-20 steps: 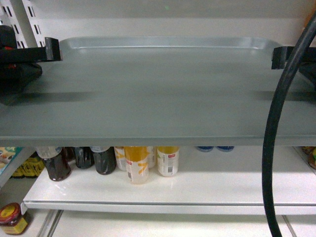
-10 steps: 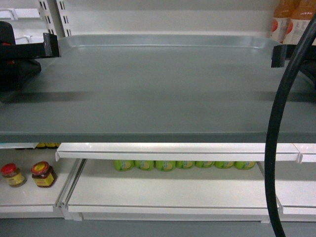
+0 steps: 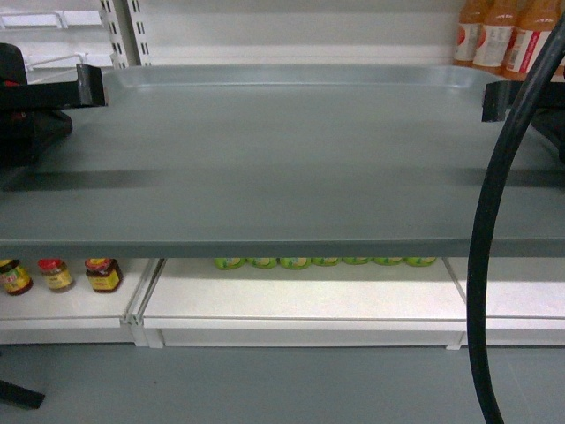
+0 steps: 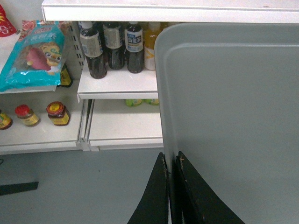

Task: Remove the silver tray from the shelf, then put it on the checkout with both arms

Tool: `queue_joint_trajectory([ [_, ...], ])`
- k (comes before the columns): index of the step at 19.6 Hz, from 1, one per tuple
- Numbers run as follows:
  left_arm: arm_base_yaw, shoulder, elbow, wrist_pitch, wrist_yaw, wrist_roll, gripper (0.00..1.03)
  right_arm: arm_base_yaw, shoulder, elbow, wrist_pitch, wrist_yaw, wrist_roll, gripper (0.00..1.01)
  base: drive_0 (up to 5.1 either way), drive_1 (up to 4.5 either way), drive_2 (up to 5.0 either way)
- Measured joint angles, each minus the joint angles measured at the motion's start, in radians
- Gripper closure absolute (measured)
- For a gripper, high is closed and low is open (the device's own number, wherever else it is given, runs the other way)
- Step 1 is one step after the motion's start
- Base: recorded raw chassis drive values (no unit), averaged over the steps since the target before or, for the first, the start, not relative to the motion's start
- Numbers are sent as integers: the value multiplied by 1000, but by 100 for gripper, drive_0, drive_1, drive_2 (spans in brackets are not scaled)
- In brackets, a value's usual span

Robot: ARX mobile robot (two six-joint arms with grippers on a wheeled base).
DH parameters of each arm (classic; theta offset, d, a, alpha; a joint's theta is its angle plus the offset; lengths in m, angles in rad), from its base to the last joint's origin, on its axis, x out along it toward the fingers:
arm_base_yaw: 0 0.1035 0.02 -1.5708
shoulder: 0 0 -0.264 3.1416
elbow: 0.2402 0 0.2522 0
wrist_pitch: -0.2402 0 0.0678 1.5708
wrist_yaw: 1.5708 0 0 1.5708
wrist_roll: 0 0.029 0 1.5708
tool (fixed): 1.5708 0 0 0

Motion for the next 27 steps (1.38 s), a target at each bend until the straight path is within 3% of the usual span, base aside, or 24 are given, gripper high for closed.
queue_joint_trajectory([
  [27, 0, -2, 1, 10, -1, 0, 100, 5, -3, 0, 7, 5, 0, 98, 10, -420, 440],
])
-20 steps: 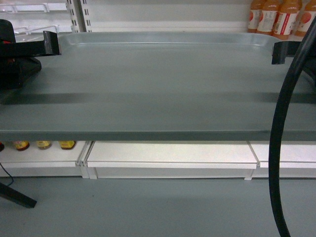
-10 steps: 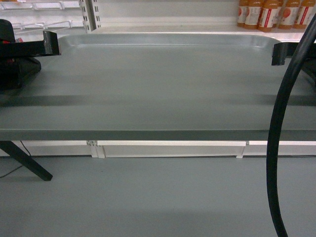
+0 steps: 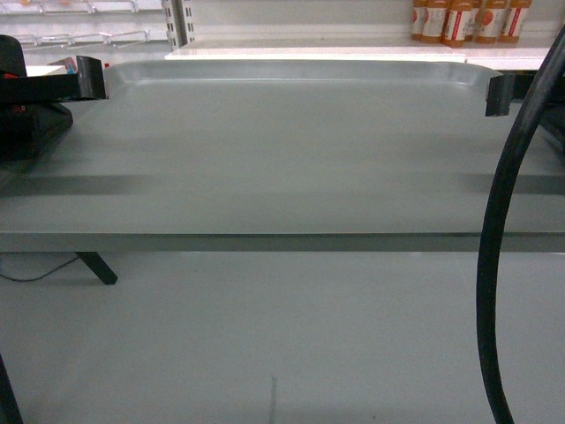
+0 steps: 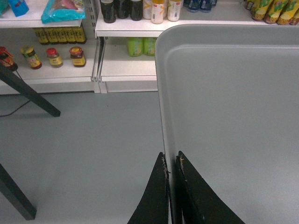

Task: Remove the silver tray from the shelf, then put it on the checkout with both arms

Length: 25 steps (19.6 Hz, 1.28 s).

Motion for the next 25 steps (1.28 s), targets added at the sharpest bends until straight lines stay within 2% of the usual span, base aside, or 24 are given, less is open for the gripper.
queue_joint_trajectory([
  [22, -1, 0, 0, -2, -2, 0, 100, 1, 0, 0, 0, 0, 0, 98, 7, -423, 437],
  [25, -1, -1, -1, -10, -3, 0, 100, 0, -1, 0, -10, 2, 0, 98, -1, -116, 113],
])
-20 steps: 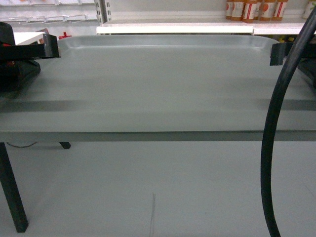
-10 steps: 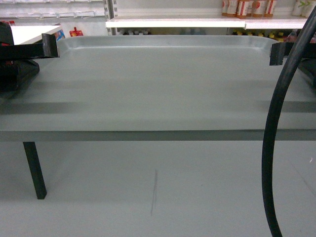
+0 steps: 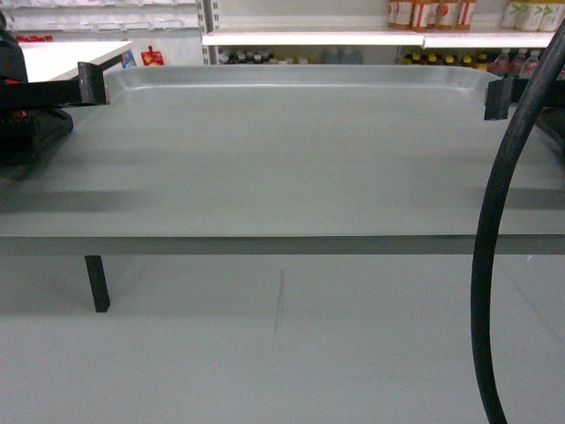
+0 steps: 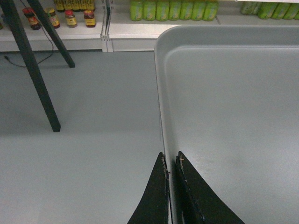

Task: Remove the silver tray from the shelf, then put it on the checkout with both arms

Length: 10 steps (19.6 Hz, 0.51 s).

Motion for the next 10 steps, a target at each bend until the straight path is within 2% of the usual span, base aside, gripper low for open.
queue_joint_trajectory([
  [7, 0, -2, 1, 6, 1, 0, 100, 0, -5, 0, 7, -1, 0, 98, 0, 0, 0],
  [10, -2, -2, 1, 8, 1, 0, 100, -1, -5, 0, 5, 2, 0, 98, -478, 355, 135],
])
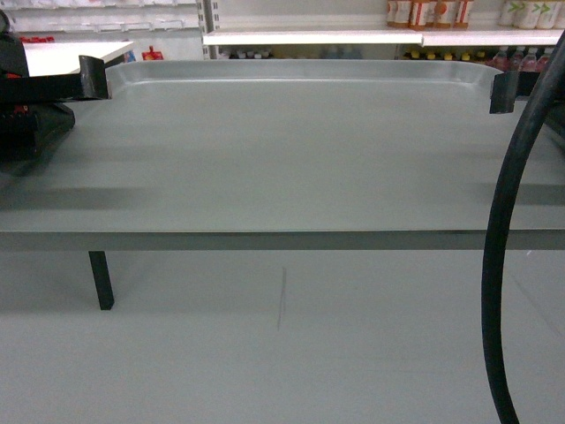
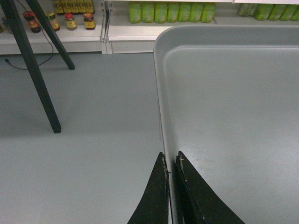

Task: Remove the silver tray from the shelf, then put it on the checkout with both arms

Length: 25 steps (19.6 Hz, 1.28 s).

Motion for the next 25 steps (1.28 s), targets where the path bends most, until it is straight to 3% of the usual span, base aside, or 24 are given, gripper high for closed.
queue_joint_trajectory([
  [23, 2, 1, 0, -2, -1, 0, 100, 0, 6, 0, 2, -4, 0, 98, -482, 351, 129],
  [25, 4, 1, 0, -2, -1, 0, 100, 2, 6, 0, 3, -4, 0, 98, 0, 0, 0],
])
